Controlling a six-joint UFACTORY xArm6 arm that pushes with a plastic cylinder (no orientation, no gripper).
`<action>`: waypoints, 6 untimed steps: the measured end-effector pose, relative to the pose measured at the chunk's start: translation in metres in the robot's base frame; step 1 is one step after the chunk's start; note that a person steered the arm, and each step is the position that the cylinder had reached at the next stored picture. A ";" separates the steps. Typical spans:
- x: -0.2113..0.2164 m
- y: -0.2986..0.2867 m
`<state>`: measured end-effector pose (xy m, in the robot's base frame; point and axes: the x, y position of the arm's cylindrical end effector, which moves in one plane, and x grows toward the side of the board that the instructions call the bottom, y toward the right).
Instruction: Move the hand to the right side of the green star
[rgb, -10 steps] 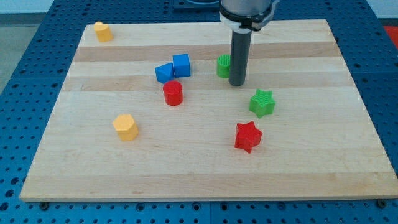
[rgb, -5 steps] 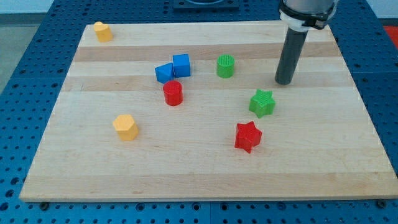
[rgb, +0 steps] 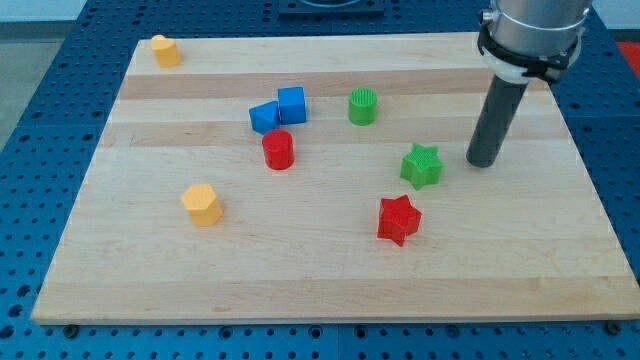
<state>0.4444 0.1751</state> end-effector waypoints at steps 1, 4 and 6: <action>0.025 -0.001; 0.026 -0.016; 0.026 -0.025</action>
